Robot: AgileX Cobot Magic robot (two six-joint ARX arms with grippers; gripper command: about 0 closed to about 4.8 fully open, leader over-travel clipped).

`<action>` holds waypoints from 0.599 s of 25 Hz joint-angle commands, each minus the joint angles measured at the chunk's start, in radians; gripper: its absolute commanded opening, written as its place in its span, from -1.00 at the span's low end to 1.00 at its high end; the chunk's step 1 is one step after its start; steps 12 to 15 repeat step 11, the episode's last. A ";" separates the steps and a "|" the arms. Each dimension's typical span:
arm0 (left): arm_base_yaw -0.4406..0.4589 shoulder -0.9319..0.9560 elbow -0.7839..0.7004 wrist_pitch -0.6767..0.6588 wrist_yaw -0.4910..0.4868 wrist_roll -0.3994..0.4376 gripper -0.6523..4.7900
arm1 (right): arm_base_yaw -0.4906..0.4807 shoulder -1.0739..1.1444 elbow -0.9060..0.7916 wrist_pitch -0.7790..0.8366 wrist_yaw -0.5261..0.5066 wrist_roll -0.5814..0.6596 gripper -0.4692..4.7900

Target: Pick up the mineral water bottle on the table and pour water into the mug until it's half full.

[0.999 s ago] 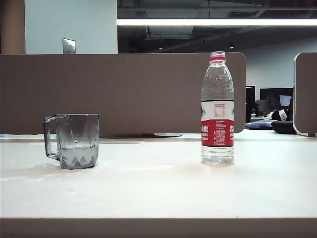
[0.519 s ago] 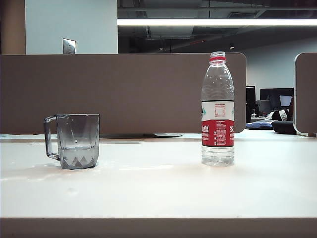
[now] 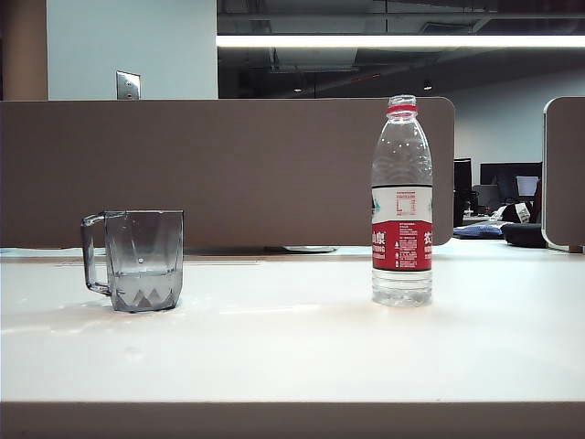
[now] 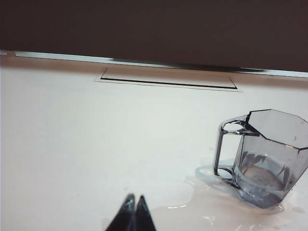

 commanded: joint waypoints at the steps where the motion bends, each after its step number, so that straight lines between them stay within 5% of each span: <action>1: 0.002 0.000 0.004 0.001 -0.003 -0.003 -0.78 | -0.001 0.000 -0.005 0.016 0.001 -0.002 -0.82; 15: 0.002 -0.002 0.004 0.001 -0.003 -0.003 -0.78 | -0.001 0.000 -0.005 0.006 0.001 -0.002 -0.82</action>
